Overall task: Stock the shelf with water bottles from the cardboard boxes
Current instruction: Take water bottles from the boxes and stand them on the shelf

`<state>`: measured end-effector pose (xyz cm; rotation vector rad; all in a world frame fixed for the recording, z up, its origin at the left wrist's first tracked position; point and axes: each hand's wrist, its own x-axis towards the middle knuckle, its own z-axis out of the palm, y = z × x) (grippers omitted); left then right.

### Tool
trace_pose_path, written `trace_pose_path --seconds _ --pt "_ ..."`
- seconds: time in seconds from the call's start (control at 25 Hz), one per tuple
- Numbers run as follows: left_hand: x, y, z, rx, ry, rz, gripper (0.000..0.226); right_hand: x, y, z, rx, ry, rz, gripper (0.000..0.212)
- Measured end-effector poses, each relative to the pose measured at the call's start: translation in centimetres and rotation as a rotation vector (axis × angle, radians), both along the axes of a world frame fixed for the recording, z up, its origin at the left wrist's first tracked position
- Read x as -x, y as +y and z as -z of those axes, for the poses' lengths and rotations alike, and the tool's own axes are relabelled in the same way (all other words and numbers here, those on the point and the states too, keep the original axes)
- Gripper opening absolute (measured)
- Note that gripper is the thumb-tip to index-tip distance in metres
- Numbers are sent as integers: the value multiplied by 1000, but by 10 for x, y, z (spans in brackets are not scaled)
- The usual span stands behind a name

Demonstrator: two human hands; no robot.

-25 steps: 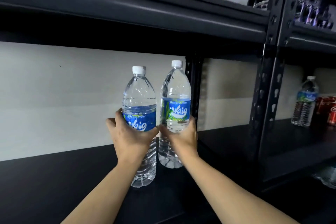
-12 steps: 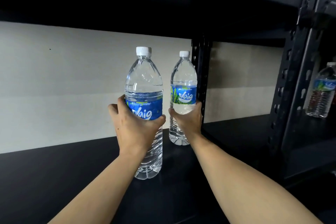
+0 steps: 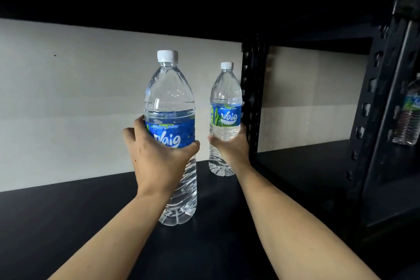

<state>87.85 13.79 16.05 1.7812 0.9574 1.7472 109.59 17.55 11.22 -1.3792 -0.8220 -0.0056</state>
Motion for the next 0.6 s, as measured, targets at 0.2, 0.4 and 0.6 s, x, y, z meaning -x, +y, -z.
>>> trace_pose_path --seconds 0.2,0.4,0.6 --pt "-6 3 2 -14 -3 14 85 -5 5 1 -20 14 -26 74" --pt "-10 2 0 18 -27 4 86 -7 4 13 55 48 -100 81" --pt "-16 2 -3 66 -34 -7 85 -7 -33 1 516 -94 -147 67"
